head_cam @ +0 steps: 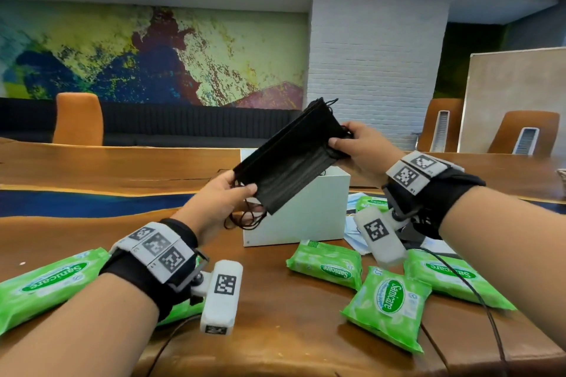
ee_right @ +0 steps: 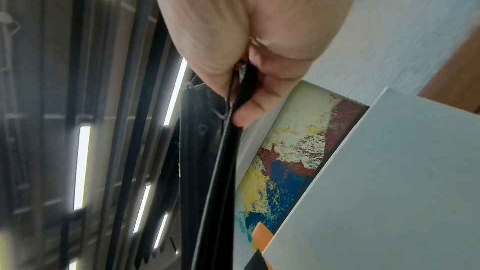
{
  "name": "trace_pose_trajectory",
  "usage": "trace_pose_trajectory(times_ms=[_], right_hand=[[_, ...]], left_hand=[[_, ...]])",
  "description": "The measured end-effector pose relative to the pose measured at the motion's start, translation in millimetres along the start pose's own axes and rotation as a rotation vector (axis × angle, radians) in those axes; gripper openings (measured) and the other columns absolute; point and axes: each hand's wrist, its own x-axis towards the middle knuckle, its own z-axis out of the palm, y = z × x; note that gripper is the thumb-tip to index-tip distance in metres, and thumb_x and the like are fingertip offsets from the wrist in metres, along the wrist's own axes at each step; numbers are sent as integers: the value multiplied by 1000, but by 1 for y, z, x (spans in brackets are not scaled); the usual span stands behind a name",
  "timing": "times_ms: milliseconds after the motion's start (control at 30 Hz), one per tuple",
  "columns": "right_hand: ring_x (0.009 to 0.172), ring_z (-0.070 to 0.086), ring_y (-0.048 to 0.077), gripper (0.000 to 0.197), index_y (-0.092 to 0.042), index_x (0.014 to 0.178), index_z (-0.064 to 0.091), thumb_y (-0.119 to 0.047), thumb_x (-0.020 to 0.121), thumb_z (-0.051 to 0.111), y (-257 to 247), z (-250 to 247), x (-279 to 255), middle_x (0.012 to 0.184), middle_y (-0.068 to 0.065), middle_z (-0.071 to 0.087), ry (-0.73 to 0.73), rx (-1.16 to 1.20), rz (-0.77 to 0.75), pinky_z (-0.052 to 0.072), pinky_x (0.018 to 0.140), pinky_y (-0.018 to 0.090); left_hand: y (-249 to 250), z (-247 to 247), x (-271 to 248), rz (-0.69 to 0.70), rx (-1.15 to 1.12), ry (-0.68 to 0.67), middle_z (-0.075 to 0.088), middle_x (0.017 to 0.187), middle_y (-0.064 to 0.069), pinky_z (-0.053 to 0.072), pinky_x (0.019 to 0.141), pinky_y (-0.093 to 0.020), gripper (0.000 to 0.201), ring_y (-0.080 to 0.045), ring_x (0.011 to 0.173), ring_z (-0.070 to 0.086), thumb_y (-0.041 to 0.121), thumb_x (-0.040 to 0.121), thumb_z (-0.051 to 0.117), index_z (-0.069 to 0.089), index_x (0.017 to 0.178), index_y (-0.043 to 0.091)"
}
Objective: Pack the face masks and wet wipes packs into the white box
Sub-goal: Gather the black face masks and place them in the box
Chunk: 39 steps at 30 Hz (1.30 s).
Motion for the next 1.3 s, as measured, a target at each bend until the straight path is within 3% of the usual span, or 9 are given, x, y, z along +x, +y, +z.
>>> trace_pose_trajectory(times_ms=[133, 233, 333, 433, 533, 733, 933, 1100, 1300], right_hand=[[78, 59, 17, 18, -4, 111, 46, 4, 94, 46, 8, 1, 7, 89, 9, 55, 90, 117, 23, 58, 60, 22], [78, 62, 19, 5, -7, 101, 48, -4, 97, 47, 15, 1, 16, 93, 11, 57, 119, 120, 38, 58, 66, 27], [82, 63, 18, 12, -18, 92, 51, -25, 99, 44, 23, -5, 24, 94, 5, 61, 167, -222, 59, 54, 79, 32], [82, 56, 14, 26, -17, 105, 59, -35, 99, 41, 36, -17, 26, 88, -4, 60, 60, -731, 13, 42, 73, 26], [104, 55, 7, 28, -23, 120, 61, -31, 98, 47, 56, -28, 26, 117, -7, 62, -172, -972, 24, 39, 91, 21], [105, 59, 7, 23, -28, 108, 71, -20, 93, 56, 66, -38, 36, 110, -6, 69, -198, -931, 92, 42, 101, 24], [101, 59, 4, 22, -28, 108, 71, -22, 93, 56, 71, -41, 40, 105, -9, 70, -226, -813, 128, 41, 93, 17], [97, 62, 1, 21, -32, 103, 73, -22, 93, 57, 76, -43, 41, 100, -11, 72, -230, -756, 128, 45, 90, 16], [95, 59, -1, 22, -33, 107, 71, -26, 94, 54, 80, -44, 40, 103, -14, 69, -230, -770, 94, 42, 76, 8]], left_hand=[[13, -3, 15, 54, -17, 76, 71, 85, -1, 49, 52, -16, 23, -9, 60, 64, 3, 97, 48, 58, 115, 14], [22, -10, 28, 44, -45, 136, 68, 81, -3, 52, 54, -16, 14, -8, 60, 64, 4, 97, 49, 61, 98, 11], [28, -19, 42, 4, -64, 190, 59, 67, 1, 49, 51, -15, 17, -4, 50, 58, 5, 96, 50, 56, 84, 14], [34, -29, 62, -45, -57, 268, 59, 58, 3, 48, 47, -14, 18, -3, 46, 56, 6, 96, 51, 54, 81, 15], [41, -36, 86, -82, -32, 315, 59, 68, -1, 47, 45, -12, 13, -1, 43, 57, 7, 97, 51, 56, 86, 13], [49, -44, 151, -208, 140, 253, 51, 70, -4, 38, 42, -13, 14, -10, 51, 53, 16, 99, 50, 49, 85, 14], [38, -54, 229, -342, 304, 196, 54, 72, -5, 40, 66, -29, 27, -17, 64, 47, 25, 100, 46, 54, 81, 8], [18, -51, 264, -433, 485, 75, 49, 53, -4, 35, 52, -25, 35, -16, 51, 43, 17, 102, 37, 49, 71, 7], [4, -34, 259, -442, 820, 59, 61, 93, -5, 48, 51, -16, 11, -16, 71, 58, 21, 91, 59, 61, 95, 10]])
